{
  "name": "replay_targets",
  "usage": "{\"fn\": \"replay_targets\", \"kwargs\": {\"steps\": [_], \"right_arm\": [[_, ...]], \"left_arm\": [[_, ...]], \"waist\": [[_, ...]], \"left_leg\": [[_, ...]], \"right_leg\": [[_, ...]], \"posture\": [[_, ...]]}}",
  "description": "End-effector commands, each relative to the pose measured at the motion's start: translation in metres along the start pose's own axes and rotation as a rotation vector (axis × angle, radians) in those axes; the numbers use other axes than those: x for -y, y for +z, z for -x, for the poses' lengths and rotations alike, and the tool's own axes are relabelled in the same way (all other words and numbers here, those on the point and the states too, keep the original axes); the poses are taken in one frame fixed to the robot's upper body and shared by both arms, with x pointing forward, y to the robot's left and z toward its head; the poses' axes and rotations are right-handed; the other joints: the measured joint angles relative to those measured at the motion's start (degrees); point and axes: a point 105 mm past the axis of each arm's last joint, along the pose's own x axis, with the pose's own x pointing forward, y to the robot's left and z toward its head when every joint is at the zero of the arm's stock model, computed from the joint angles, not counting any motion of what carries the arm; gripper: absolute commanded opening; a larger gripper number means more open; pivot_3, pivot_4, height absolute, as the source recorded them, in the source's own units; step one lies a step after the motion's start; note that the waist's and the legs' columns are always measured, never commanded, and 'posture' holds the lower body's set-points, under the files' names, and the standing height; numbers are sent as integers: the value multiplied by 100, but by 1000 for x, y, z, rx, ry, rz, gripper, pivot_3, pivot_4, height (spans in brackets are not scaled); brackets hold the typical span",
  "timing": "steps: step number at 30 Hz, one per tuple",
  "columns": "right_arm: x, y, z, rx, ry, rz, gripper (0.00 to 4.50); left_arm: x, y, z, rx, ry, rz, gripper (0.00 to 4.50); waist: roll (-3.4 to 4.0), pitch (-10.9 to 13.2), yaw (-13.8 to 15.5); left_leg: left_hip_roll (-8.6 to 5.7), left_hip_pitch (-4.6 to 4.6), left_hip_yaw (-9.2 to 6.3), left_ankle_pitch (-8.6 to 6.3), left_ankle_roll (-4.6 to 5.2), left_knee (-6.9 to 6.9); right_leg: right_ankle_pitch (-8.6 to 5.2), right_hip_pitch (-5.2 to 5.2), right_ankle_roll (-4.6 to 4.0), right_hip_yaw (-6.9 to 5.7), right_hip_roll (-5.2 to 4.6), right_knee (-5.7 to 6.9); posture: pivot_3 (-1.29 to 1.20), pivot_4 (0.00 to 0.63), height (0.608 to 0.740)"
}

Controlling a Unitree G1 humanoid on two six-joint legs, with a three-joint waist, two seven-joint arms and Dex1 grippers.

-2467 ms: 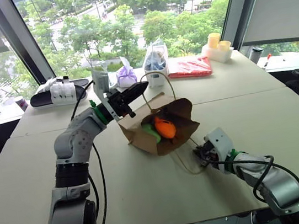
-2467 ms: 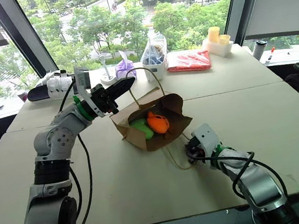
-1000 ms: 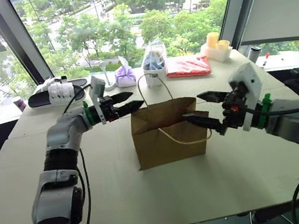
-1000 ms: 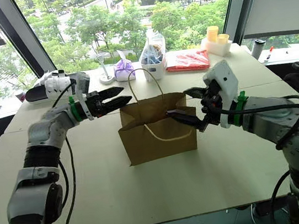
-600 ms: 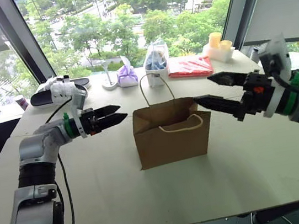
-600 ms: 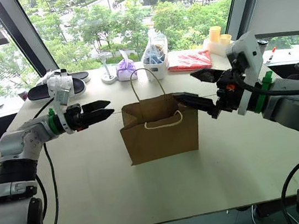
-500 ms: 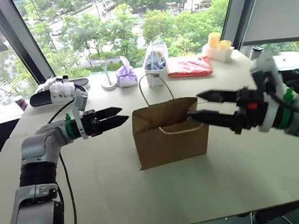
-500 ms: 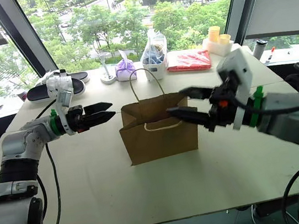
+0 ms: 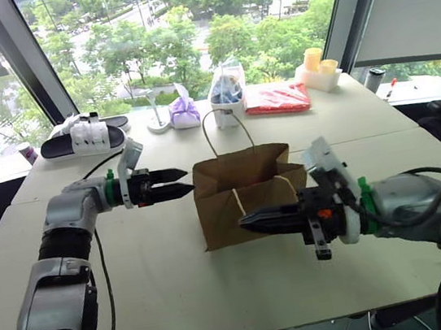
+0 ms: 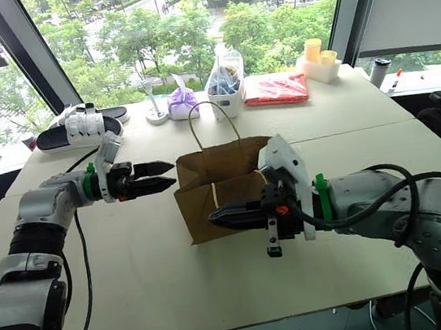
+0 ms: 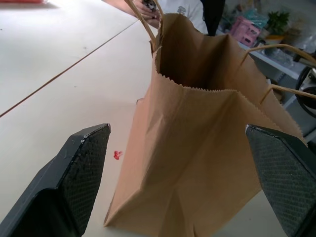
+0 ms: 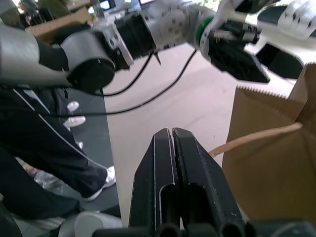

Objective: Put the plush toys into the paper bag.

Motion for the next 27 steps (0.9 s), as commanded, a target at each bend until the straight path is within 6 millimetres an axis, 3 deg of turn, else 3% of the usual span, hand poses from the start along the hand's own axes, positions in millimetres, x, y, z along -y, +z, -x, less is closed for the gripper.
{"fn": "replay_targets", "kwargs": {"steps": [1,4,10,21,27], "right_arm": [[20,-19,-13,-48,-84,49,37],[39,-31,-22,-69,-158,79,37],[58,-34,-35,-57,-229,115,37],[70,-27,-49,-25,-282,128,37],[71,-25,-50,-21,-280,133,37]], "left_arm": [[6,8,-1,-14,-31,-66,4500],[10,2,-5,-37,-64,-83,4500],[20,-14,-11,-112,-129,-119,4500],[22,-30,-3,-204,-140,-153,4500],[21,-28,0,-200,-127,-157,4500]], "waist": [[0,0,-3],[0,0,-4],[-1,0,-8],[0,0,-8],[0,0,-11]], "left_leg": [[0,0,1,0,0,1],[-1,1,5,1,-1,3],[-1,-2,2,1,-2,2],[0,-1,-3,1,-2,1],[0,-1,-3,1,-2,1]], "right_leg": [[0,0,0,0,0,1],[0,-1,0,1,0,4],[0,-5,0,1,-1,6],[1,-7,-1,1,1,8],[1,-7,-1,1,1,8]], "posture": [[0,150,740],[0,150,740],[0,150,740],[0,150,740],[0,150,740]]}}
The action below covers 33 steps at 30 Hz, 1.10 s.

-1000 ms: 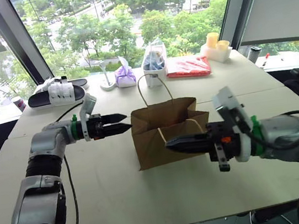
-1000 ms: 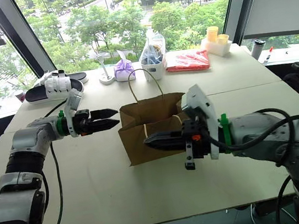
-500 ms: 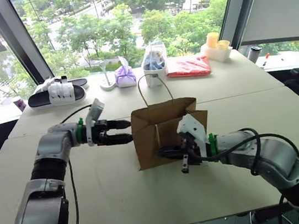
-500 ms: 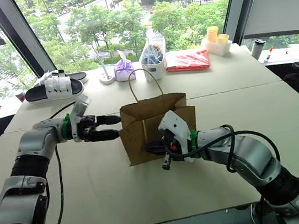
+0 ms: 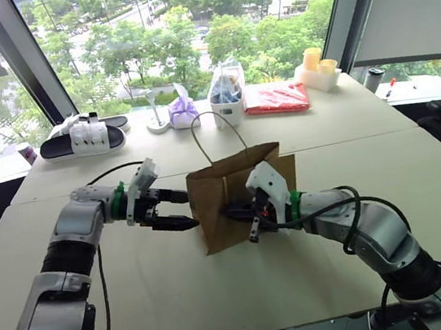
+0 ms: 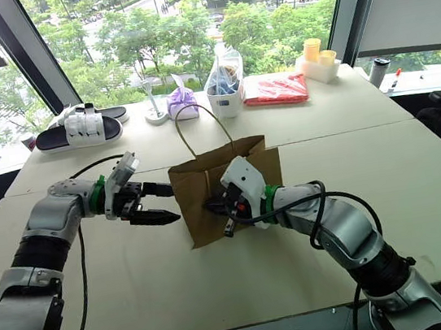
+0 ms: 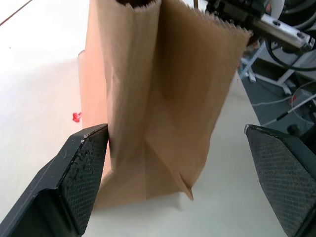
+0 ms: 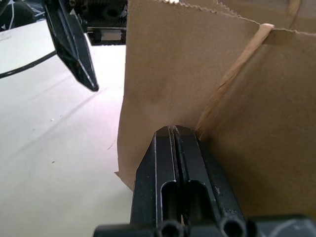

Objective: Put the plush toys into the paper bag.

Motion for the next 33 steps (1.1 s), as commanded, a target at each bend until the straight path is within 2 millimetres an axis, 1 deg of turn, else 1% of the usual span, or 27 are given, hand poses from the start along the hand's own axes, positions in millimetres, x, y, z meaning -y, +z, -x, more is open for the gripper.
{"fn": "replay_targets", "kwargs": {"steps": [1,7,13,16,17,21,23,24,25,26,27,28,29,30,31,32,33], "right_arm": [[2,14,1,42,-4,35,37],[0,13,2,37,0,39,37],[-2,13,9,37,-14,25,37],[-4,15,13,37,-20,27,0],[-4,15,14,38,-22,27,0],[-4,20,23,37,-40,42,0],[-3,24,32,33,-56,56,0],[-3,26,35,31,-63,63,0],[-3,29,43,33,-72,67,0],[0,36,58,43,-98,59,0],[2,40,69,49,-115,53,0],[2,42,76,52,-125,48,0],[5,47,91,55,-150,47,0],[10,54,115,60,-188,40,0],[12,61,137,65,-224,36,0],[12,66,151,68,-244,34,0],[16,68,165,72,-287,21,0]], "left_arm": [[0,8,1,26,16,-31,4500],[-5,18,-12,127,64,4,4500],[-4,15,-25,190,110,65,4500],[-5,13,-29,202,136,68,3648],[-5,13,-29,209,144,74,3191],[-7,14,-30,230,169,81,1125],[-8,13,-31,231,174,83,128],[-8,13,-31,231,176,84,24],[-8,13,-32,233,172,89,24],[-8,13,-33,231,166,83,24],[-9,12,-33,230,161,79,24],[-9,12,-34,229,159,75,24],[-11,13,-34,230,152,64,24],[-11,20,-36,239,109,31,24],[-12,26,-38,242,67,5,24],[-13,29,-38,243,36,-13,24],[-14,35,-40,244,-9,-36,24]], "waist": [[0,0,-1],[0,0,1],[0,0,-12],[0,0,-1],[0,0,5],[0,0,11],[0,0,14],[0,0,17],[0,0,17],[0,0,18],[0,0,43],[0,0,48],[0,-1,48],[0,0,58],[1,1,130],[-1,0,159],[-2,1,179]], "left_leg": [[0,0,0,0,0,0],[-1,0,0,0,0,3],[1,1,-2,0,0,0],[1,1,-3,0,0,0],[1,1,-3,0,-1,1],[0,1,-2,0,0,1],[0,1,-2,0,-1,1],[0,1,-2,0,0,0],[0,1,-2,0,0,0],[0,1,-2,0,0,0],[0,1,-2,0,0,0],[-2,-1,-4,0,0,0],[-3,-1,-4,-1,1,1],[-3,-1,-3,-1,1,2],[-4,-1,-4,-1,2,1],[-5,-5,-2,-1,2,3],[-3,-6,3,-1,2,2]], "right_leg": [[0,0,0,0,0,0],[0,2,0,0,-1,0],[0,-1,0,0,0,3],[0,-1,0,0,0,3],[0,-1,-1,0,-1,4],[1,-1,-1,1,-1,2],[1,-1,-1,0,-2,2],[1,-1,-1,1,-2,2],[1,0,-1,1,-2,2],[1,0,-1,1,-2,2],[1,0,-1,0,-3,1],[1,2,-1,0,-4,-2],[1,2,-1,0,-4,-4],[1,6,-2,0,-4,-7],[1,7,-2,0,-5,-8],[1,7,-2,-2,-4,-12],[7,10,-7,-8,0,-22]], "posture": [[0,150,740],[0,150,740],[0,150,740],[0,150,740],[0,150,740],[0,150,740],[0,150,740],[0,150,740],[0,150,740],[0,150,740],[0,150,740],[0,150,740],[0,150,740],[0,150,740],[0,150,740],[0,150,740],[0,150,740]]}}
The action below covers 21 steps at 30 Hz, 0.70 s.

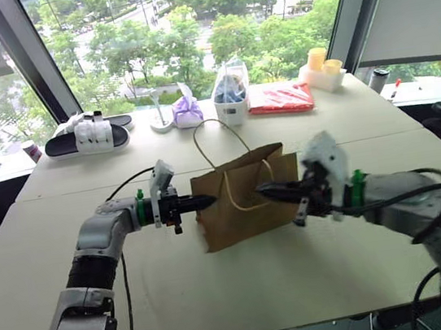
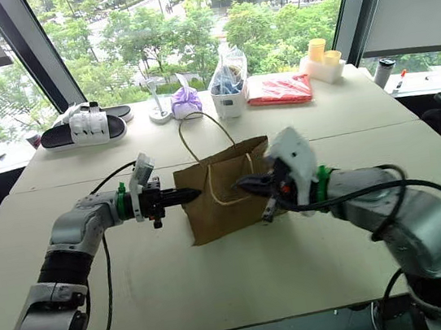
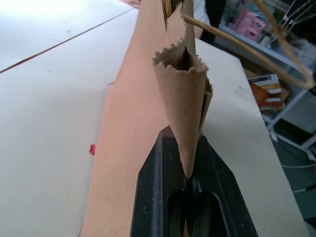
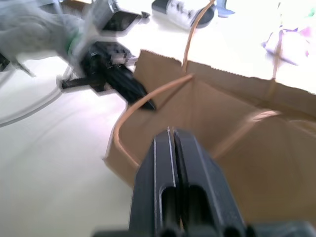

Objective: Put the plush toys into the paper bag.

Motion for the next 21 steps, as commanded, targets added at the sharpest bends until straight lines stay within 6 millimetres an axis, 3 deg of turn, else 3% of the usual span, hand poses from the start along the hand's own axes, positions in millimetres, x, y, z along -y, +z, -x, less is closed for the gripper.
{"fn": "replay_targets", "kwargs": {"steps": [1,6,20,21], "right_arm": [[9,23,45,64,-89,5,0],[18,18,65,17,-183,-20,0],[13,3,72,-37,-234,-49,0],[12,2,70,-38,-232,-49,0]], "left_arm": [[1,28,-6,19,-140,-116,24],[-6,43,-20,13,-203,-127,24],[-19,9,-43,-231,-164,-231,24],[-22,7,-42,-247,-145,-229,267]], "waist": [[-1,0,18],[-2,-1,-12],[-8,2,20],[-8,2,13]], "left_leg": [[1,-2,3,0,0,2],[4,-1,16,-3,5,2],[6,-2,28,-8,15,12],[6,-2,28,-9,16,14]], "right_leg": [[2,5,-1,-10,-1,-4],[4,9,1,-13,-4,-8],[10,10,13,-11,-7,-8],[11,11,14,-11,-7,-9]], "posture": [[0,150,740],[0,150,740],[0,150,740],[0,150,740]]}}
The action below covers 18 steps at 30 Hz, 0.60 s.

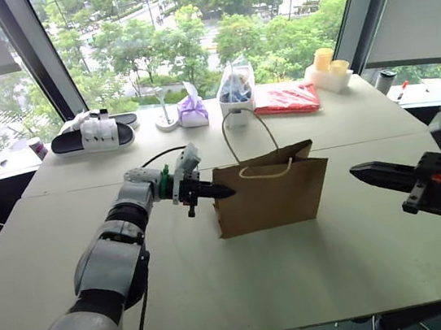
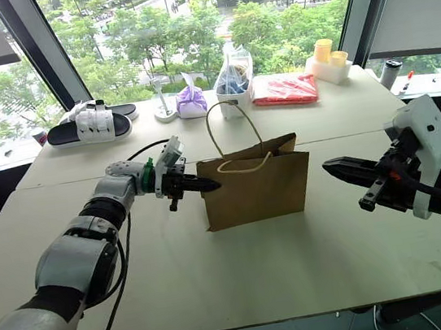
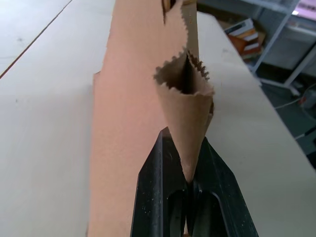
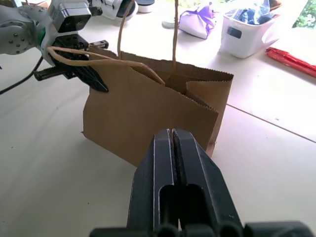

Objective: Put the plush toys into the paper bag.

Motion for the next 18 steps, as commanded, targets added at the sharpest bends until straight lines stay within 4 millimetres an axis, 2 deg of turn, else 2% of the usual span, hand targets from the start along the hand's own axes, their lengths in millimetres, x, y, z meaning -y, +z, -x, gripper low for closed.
{"fn": "replay_targets", "kwargs": {"steps": [1,2,7,9,12,15,18], "right_arm": [[-4,8,0,30,-9,45,0],[-4,8,-1,33,-5,44,0],[-5,7,-5,31,5,39,0],[-5,5,-8,19,14,41,0],[-7,1,-13,5,35,43,0],[-7,-7,-18,-24,60,42,0],[-8,-11,-21,-35,79,46,0]], "left_arm": [[-4,0,1,-65,26,-34,546],[-5,0,5,-70,32,-39,875],[-7,3,20,-73,62,-80,3402],[-8,1,34,-89,94,-95,4335],[-10,-6,63,-121,178,-94,4428],[-5,-4,91,-81,219,-82,4428],[2,-4,103,-56,230,-71,4428]], "waist": [[0,0,-13],[0,0,-14],[0,0,-35],[-1,0,-39],[0,0,-48],[0,0,-56],[0,0,-53]], "left_leg": [[0,0,0,0,0,0],[0,0,0,0,0,0],[2,1,-1,0,0,-2],[3,1,-1,0,0,-2],[4,2,-1,0,0,-2],[4,2,-1,0,0,-3],[4,3,-4,0,0,-3]], "right_leg": [[0,0,1,0,0,0],[1,0,1,0,0,0],[1,-3,1,0,3,2],[1,-3,1,0,4,3],[1,-3,1,0,4,3],[1,-4,1,0,4,3],[0,-4,1,0,4,4]], "posture": [[0,150,740],[0,150,740],[0,150,740],[0,150,740],[0,150,740],[0,150,740],[0,150,740]]}}
